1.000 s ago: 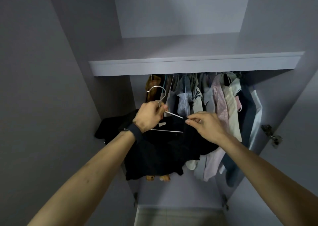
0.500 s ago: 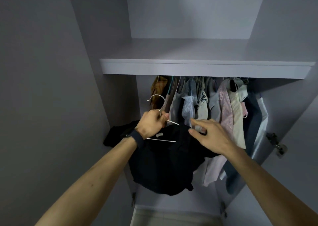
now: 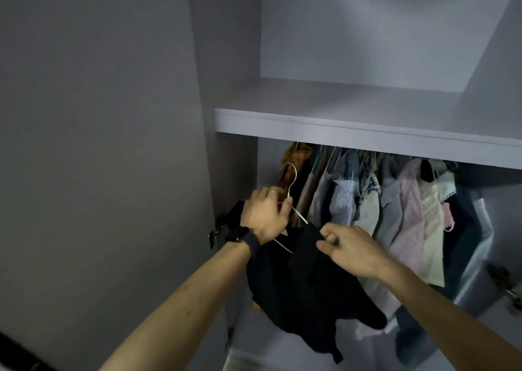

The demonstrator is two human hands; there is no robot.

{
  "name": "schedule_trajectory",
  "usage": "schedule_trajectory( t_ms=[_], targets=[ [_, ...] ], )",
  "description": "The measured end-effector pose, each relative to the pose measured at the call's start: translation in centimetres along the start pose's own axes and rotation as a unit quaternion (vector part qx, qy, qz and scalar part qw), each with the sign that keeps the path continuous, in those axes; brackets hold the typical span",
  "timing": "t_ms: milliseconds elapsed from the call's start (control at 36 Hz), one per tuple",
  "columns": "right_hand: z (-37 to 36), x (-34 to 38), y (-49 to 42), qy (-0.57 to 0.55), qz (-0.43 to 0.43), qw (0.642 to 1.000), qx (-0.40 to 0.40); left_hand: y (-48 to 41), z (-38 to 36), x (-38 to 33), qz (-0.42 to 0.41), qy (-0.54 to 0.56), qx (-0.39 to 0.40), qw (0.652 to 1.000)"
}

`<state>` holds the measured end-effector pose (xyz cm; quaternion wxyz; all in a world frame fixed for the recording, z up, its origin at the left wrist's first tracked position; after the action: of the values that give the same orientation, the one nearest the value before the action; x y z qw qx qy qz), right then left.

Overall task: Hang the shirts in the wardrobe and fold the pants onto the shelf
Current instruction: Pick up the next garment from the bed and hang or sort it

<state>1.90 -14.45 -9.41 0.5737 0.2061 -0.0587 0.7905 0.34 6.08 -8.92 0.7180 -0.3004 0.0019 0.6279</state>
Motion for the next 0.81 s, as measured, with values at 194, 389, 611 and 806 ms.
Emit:
schedule_trajectory(
  t_ms=[194,389,611,806],
  targets=[
    [-2.8,4.7,-3.8,-0.168,-0.057,0.983,0.049,2.9,3.6,5.7,0.001,-0.285,0.043,0.957],
    [-6.3,9.3,-8.6,-0.295,-0.119,0.946,0.066,2.3,6.7,8.5,0.015,-0.487,0.134,0.863],
    [-9.5,13.2,-13.7,-0.33,-0.134,0.932,0.07,2.6,5.5,10.6,0.022,-0.616,0.218,0.757],
    [-12.6,13.0,-17.7,-0.328,-0.114,0.938,0.023,2.5,4.1,11.8,-0.014,-0.672,0.18,0.718]
  ],
)
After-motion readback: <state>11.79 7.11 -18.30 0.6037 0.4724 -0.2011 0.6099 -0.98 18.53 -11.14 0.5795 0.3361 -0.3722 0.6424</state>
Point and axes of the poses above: each hand's wrist, its own y-axis away from the middle knuckle, its own z-axis out of the back of the hand, x = y × z, the point moved 3 cm from there along -y, towards the middle knuckle, and after that the axes turned 15 degrees about -z, right-handed, at the moved point
